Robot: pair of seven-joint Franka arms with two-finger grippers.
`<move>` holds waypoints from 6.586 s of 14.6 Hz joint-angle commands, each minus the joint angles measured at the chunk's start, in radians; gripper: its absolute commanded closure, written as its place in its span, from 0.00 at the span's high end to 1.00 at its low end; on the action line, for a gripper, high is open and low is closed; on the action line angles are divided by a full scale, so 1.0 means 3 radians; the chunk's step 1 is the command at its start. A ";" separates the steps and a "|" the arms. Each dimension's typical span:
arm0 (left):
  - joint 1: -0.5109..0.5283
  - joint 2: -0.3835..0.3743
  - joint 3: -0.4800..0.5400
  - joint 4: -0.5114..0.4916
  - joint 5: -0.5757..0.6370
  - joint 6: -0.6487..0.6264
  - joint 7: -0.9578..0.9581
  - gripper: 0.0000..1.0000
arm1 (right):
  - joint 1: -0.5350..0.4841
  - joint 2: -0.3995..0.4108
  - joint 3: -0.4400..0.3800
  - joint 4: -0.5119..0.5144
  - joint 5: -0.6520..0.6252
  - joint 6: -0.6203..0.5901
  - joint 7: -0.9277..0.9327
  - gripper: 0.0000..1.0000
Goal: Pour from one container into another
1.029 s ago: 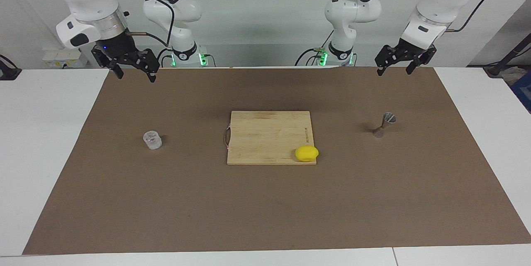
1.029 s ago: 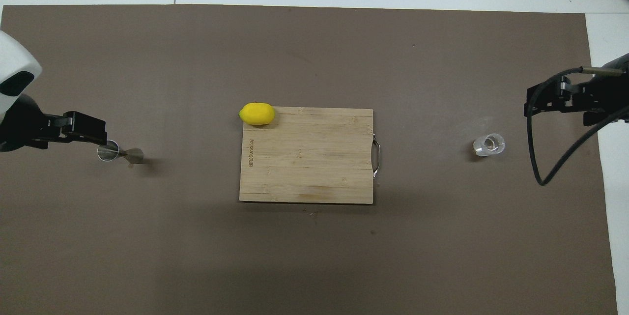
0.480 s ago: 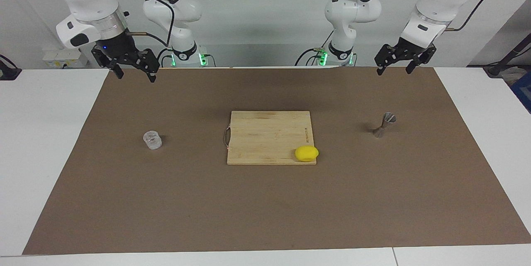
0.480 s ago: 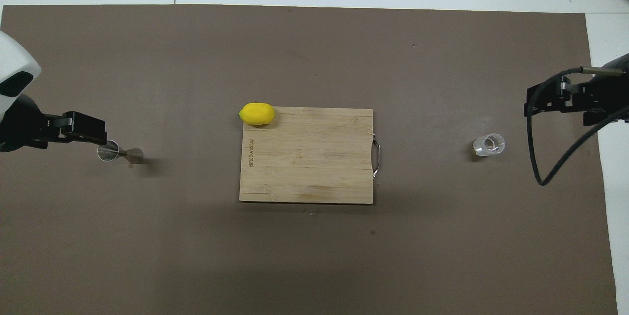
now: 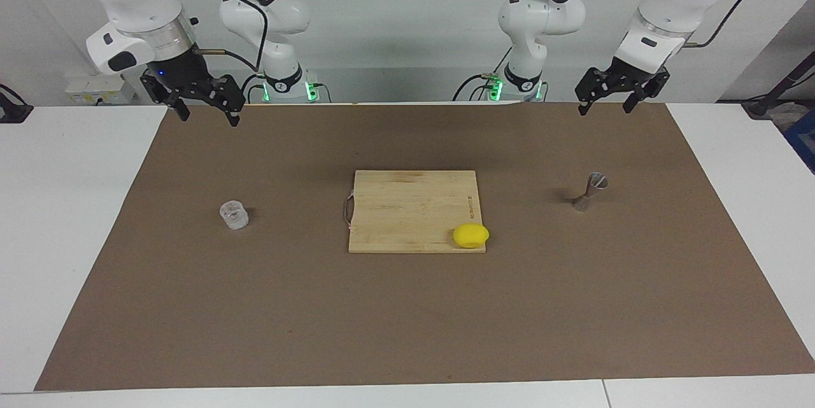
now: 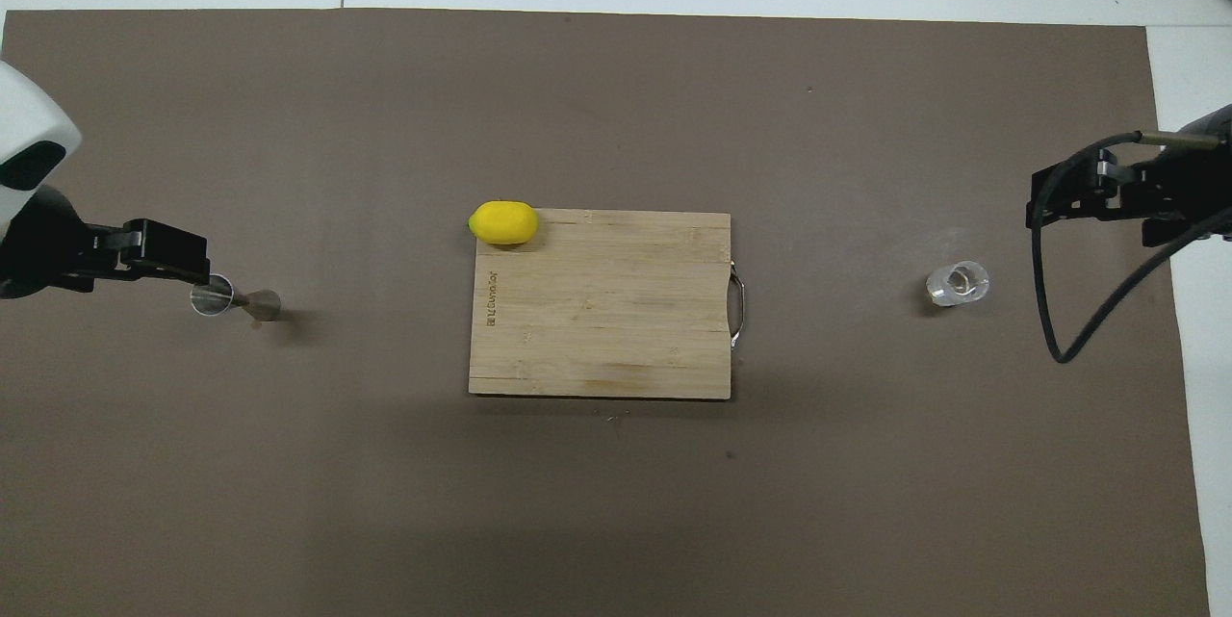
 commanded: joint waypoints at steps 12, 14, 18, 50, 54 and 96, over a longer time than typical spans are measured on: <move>0.0350 -0.0069 0.0062 -0.0436 -0.0576 0.0275 0.1514 1.00 | -0.0058 -0.0019 0.0028 -0.0031 0.0043 -0.0024 -0.0093 0.99; 0.0513 0.0048 0.0062 -0.0431 -0.0796 0.0306 0.2066 1.00 | -0.0058 -0.0019 0.0028 -0.0031 0.0043 -0.0024 -0.0093 0.99; 0.0891 0.0426 0.0056 -0.0344 -0.1180 0.0322 0.2997 1.00 | -0.0058 -0.0019 0.0028 -0.0031 0.0043 -0.0024 -0.0088 0.99; 0.1966 0.1757 0.0016 -0.0666 -0.2883 -0.0379 0.7800 1.00 | -0.0058 -0.0019 0.0033 -0.0031 0.0043 -0.0024 -0.0093 0.99; 0.1818 0.1741 0.0016 -0.0773 -0.3164 -0.0114 0.8275 1.00 | -0.0058 -0.0024 0.0028 -0.0031 0.0043 -0.0035 -0.0067 0.99; 0.2048 0.1884 0.0041 -0.0861 -0.3472 -0.0573 0.8327 0.89 | 0.0018 -0.0443 0.0069 -0.0609 -0.0074 0.0303 -0.0246 0.99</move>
